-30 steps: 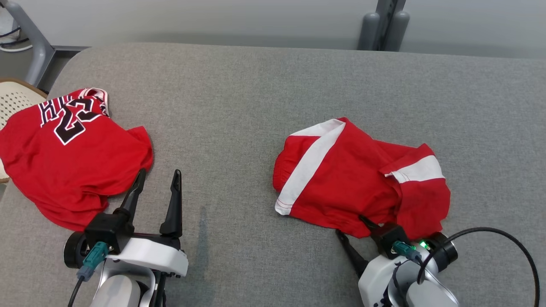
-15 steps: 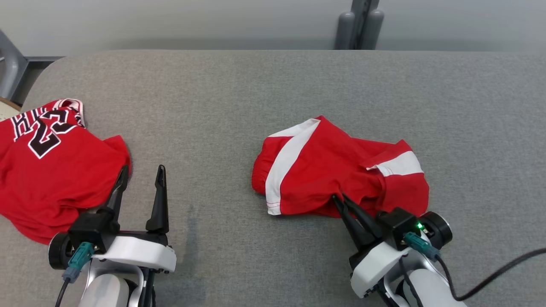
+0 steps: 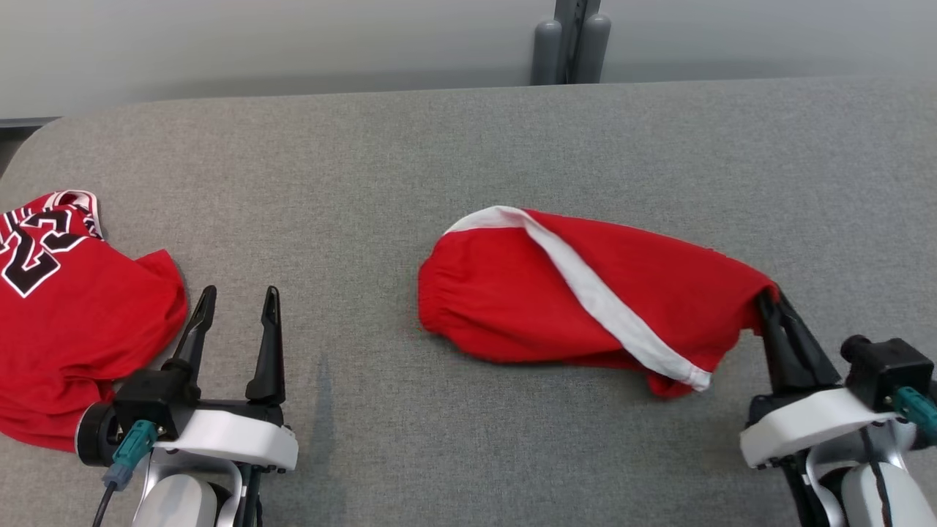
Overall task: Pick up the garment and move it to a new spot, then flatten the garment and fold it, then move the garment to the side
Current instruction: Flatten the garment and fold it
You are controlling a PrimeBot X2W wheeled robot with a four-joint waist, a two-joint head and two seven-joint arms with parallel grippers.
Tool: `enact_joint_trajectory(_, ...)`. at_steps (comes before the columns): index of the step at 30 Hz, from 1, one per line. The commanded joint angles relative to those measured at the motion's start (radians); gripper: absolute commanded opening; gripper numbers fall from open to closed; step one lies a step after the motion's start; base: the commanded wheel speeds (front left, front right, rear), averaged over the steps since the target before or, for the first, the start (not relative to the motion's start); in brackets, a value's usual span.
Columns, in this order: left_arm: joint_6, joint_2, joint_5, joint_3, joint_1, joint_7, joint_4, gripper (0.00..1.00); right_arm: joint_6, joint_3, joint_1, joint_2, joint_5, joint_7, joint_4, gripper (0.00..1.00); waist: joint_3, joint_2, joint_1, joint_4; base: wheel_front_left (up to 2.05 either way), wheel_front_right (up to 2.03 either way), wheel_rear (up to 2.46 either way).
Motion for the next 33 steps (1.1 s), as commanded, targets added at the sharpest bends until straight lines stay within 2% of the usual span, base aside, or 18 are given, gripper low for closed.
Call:
enact_joint_trajectory(1,-0.005,0.006,0.004,0.004,0.0,0.0,0.0,1.0,0.0,-0.013,0.007,-0.005,-0.003,0.006,0.01,0.0,0.001,0.0,0.0,0.0,0.0,0.0,0.0)
enact_joint_trajectory(4,-0.005,0.006,0.005,0.004,-0.004,0.0,-0.001,1.0,0.0,-0.08,-0.001,-0.005,-0.004,0.004,0.074,0.0,0.007,0.0,0.0,0.001,0.0,0.0,0.0)
enact_joint_trajectory(10,-0.007,0.001,0.006,-0.003,-0.022,0.0,-0.002,1.0,0.0,-0.17,-0.08,-0.026,0.028,-0.022,0.284,0.0,0.026,0.0,0.0,0.012,0.0,0.0,0.0)
enact_joint_trajectory(15,-0.014,-0.003,0.008,-0.003,-0.031,0.0,0.004,1.0,0.0,-0.166,-0.155,-0.042,0.072,-0.056,0.436,0.0,0.038,0.0,0.0,0.024,0.0,0.0,0.0)
enact_joint_trajectory(16,-0.014,-0.004,0.009,-0.003,-0.032,0.0,0.004,1.0,0.0,-0.156,-0.166,-0.045,0.083,-0.065,0.452,0.36,0.038,0.0,0.0,0.025,0.0,0.0,0.0)
enact_joint_trajectory(17,-0.014,-0.006,0.01,-0.003,-0.03,0.0,0.003,1.0,0.0,-0.147,-0.172,-0.046,0.09,-0.075,0.463,0.86,0.037,0.0,0.0,0.026,0.0,0.0,0.0)
enact_joint_trajectory(18,-0.013,-0.007,0.011,-0.002,-0.028,0.0,0.002,1.0,0.0,-0.139,-0.178,-0.049,0.097,-0.084,0.471,1.0,0.037,0.0,0.0,0.026,0.0,0.0,0.0)
enact_joint_trajectory(23,-0.011,-0.008,0.013,0.005,-0.011,0.0,0.003,1.0,0.0,-0.106,-0.189,-0.064,0.102,-0.131,0.422,1.0,0.026,0.0,0.0,0.021,0.0,0.0,0.0)
enact_joint_trajectory(30,-0.001,-0.003,0.024,0.01,0.019,0.0,0.003,1.0,0.0,-0.098,-0.118,-0.05,0.034,-0.148,0.224,1.0,-0.013,0.0,0.0,0.004,0.0,0.0,0.0)
enact_joint_trajectory(33,0.0,-0.001,0.027,0.005,0.036,0.0,0.004,1.0,0.0,-0.097,-0.071,-0.038,0.016,-0.118,0.161,1.0,-0.033,0.0,0.0,-0.002,0.0,0.0,0.0)
